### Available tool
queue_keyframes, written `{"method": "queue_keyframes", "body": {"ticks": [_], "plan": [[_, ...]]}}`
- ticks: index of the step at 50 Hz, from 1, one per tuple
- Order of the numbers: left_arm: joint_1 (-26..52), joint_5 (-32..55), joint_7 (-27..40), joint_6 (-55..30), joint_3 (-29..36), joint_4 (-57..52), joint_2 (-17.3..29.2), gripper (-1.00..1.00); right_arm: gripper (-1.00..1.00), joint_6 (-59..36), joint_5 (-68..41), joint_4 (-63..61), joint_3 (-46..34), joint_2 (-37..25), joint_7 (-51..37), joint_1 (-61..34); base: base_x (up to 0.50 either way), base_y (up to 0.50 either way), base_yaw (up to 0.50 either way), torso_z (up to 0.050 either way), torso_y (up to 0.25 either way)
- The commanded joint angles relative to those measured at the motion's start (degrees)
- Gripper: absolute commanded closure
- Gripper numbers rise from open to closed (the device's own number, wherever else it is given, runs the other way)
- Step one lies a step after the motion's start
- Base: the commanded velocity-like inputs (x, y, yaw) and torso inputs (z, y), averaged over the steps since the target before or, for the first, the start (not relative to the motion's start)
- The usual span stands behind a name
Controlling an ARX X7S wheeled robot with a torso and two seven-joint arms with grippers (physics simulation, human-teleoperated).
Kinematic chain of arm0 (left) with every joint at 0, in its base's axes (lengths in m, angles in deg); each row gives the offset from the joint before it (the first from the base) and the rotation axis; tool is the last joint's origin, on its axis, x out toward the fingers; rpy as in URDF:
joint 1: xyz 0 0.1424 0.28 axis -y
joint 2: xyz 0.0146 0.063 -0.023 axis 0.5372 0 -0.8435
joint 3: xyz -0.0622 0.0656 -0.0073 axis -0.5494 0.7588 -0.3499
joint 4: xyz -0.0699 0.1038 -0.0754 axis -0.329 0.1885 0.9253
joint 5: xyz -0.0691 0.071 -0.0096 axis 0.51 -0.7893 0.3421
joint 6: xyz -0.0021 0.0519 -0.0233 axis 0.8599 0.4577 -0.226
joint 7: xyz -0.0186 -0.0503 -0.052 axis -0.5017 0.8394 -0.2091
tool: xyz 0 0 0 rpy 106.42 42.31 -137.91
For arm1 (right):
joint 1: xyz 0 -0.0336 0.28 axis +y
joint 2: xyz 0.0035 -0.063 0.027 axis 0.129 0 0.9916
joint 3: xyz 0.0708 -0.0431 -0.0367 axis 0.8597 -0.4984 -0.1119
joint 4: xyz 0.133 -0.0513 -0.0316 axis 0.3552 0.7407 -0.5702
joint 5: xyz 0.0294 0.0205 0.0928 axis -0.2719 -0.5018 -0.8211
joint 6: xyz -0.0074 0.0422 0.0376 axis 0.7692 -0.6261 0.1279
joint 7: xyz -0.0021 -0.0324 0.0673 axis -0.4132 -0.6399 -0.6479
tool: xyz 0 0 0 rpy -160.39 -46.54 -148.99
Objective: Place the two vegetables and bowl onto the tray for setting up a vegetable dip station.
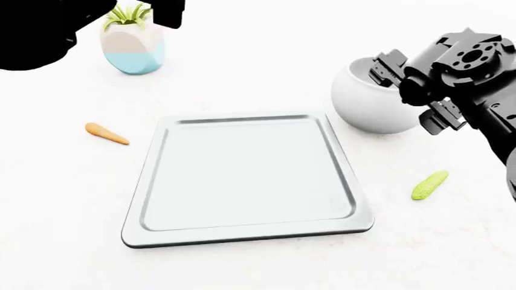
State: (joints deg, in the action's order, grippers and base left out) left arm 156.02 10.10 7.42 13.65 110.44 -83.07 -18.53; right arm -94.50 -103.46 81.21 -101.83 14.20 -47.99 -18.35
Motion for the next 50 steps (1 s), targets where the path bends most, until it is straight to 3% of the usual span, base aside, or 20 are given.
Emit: {"method": "queue_keyframes", "body": {"ticks": [1, 6, 7, 31, 50], "plan": [[0.12, -3.72, -3.99, 2.58, 2.29, 2.75, -1.43, -1.0, -1.0, 0.26, -0.07, -0.01, -0.99, -0.17, 0.56, 1.23, 0.0, 0.0, 0.0, 0.0, 0.0], [0.0, -4.57, -4.96, 3.35, 2.77, 3.6, -1.58, -1.0, -1.0, 0.11, -0.1, -0.01, -1.52, 0.19, 0.68, 1.68, 0.0, 0.0, 0.0, 0.0, 0.0], [-0.15, -4.91, -5.22, 3.54, 3.03, 3.73, -1.58, -1.0, 1.0, 0.09, -0.04, -0.01, -1.84, 0.25, 0.54, 1.68, 0.0, 0.0, 0.0, 0.0, 0.0], [-0.89, -4.54, -5.44, 4.36, 2.57, 3.34, -0.55, -1.0, 1.0, 0.45, -0.16, -0.01, -4.03, 1.0, -2.64, 1.13, 0.0, 0.0, 0.0, 0.0, 0.0], [-0.87, -0.13, -1.01, 2.68, -0.36, -0.87, 1.13, -1.0, 1.0, 0.22, 0.56, -0.01, -6.31, -1.18, -4.71, -7.54, 0.0, 0.0, 0.0, 0.0, 0.0]]}}
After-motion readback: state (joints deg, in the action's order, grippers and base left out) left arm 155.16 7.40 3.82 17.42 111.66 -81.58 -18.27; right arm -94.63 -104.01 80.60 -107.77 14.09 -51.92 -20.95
